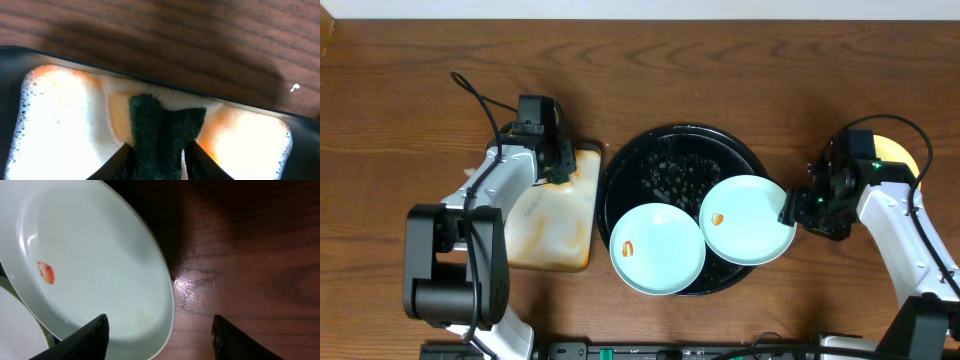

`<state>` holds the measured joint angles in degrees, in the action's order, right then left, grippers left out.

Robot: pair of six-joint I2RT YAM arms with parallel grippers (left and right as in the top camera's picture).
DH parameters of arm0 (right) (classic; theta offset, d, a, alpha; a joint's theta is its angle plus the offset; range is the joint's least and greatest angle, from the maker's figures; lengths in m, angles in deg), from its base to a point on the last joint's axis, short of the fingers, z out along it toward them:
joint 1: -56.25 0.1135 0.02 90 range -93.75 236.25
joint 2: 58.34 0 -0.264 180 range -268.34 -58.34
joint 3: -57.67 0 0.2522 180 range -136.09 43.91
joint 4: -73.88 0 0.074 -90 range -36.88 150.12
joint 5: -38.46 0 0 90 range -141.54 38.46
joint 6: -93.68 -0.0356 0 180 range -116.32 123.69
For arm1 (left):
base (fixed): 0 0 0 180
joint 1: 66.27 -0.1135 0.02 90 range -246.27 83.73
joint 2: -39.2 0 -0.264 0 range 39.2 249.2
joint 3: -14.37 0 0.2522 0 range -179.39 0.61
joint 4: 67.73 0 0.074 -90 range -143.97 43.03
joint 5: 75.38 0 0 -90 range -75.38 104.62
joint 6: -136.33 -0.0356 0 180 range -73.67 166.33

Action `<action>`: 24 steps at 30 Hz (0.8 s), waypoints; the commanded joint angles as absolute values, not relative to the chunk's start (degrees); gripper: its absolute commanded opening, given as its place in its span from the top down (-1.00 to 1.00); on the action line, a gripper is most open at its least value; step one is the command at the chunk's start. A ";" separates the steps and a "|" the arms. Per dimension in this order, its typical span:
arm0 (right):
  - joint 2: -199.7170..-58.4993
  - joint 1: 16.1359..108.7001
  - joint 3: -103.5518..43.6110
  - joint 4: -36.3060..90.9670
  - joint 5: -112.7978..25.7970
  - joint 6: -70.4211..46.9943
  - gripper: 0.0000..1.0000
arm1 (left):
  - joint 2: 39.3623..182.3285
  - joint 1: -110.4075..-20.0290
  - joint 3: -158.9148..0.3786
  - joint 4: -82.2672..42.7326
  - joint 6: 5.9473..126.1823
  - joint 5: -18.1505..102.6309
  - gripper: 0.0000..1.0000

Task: Clean dirty plates on tray and stack at the side

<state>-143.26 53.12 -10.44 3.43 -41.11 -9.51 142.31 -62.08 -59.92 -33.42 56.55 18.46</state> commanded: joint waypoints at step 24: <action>-143.15 53.58 -10.46 3.54 -40.54 -10.23 -0.27 | 142.81 -64.70 -70.55 -2.29 57.88 23.22 0.22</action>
<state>-143.26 53.12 -10.44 3.47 -40.91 -9.53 142.33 -65.40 -70.20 -6.88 54.01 22.46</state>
